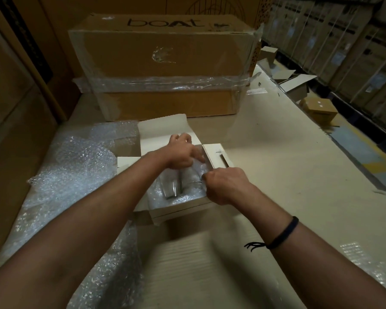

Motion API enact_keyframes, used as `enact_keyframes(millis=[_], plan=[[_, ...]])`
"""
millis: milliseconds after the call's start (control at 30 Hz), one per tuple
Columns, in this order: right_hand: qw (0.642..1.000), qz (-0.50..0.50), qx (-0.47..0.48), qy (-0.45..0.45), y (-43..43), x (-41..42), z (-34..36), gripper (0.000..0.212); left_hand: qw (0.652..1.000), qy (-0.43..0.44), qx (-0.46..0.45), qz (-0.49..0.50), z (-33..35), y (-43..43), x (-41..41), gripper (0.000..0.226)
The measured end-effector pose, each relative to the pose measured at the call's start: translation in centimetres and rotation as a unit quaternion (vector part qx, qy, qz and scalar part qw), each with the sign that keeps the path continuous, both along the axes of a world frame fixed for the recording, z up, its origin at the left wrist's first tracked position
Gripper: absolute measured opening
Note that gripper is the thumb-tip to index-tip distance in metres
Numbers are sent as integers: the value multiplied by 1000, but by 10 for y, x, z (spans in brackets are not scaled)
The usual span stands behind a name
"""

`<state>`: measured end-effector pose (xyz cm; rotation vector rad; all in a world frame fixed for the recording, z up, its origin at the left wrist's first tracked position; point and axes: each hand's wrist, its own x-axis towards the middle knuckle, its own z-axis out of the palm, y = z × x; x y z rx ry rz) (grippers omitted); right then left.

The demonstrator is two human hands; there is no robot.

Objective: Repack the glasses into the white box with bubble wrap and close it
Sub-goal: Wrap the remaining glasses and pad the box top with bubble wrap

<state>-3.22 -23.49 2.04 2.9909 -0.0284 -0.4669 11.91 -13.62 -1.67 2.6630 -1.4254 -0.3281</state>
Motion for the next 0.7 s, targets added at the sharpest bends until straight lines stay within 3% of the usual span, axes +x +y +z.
enact_keyframes(millis=[33,100,167,333,433,500,600,700], plan=[[1000,5,-18,15,1,2,-2,36,998,19,-44,28,3,2,2,47],[999,7,-35,25,0,7,-2,37,995,-31,-89,26,7,6,4,39],[1000,4,-25,10,0,8,0,36,994,-88,-62,-6,5,10,4,32],[994,-2,40,-104,-4,-13,1,34,996,-78,30,-35,-15,5,-1,54],[999,-4,8,-51,-3,-20,-3,31,996,-59,65,-22,-11,-1,0,57],[1000,-8,-7,-5,0,-20,-7,30,998,-46,36,-7,-2,-2,-2,55],[1000,2,-8,-12,1,-21,-6,29,994,-49,-92,21,12,2,-9,50],[999,5,13,-50,-1,-26,-8,34,999,-16,-49,14,7,3,-18,48]])
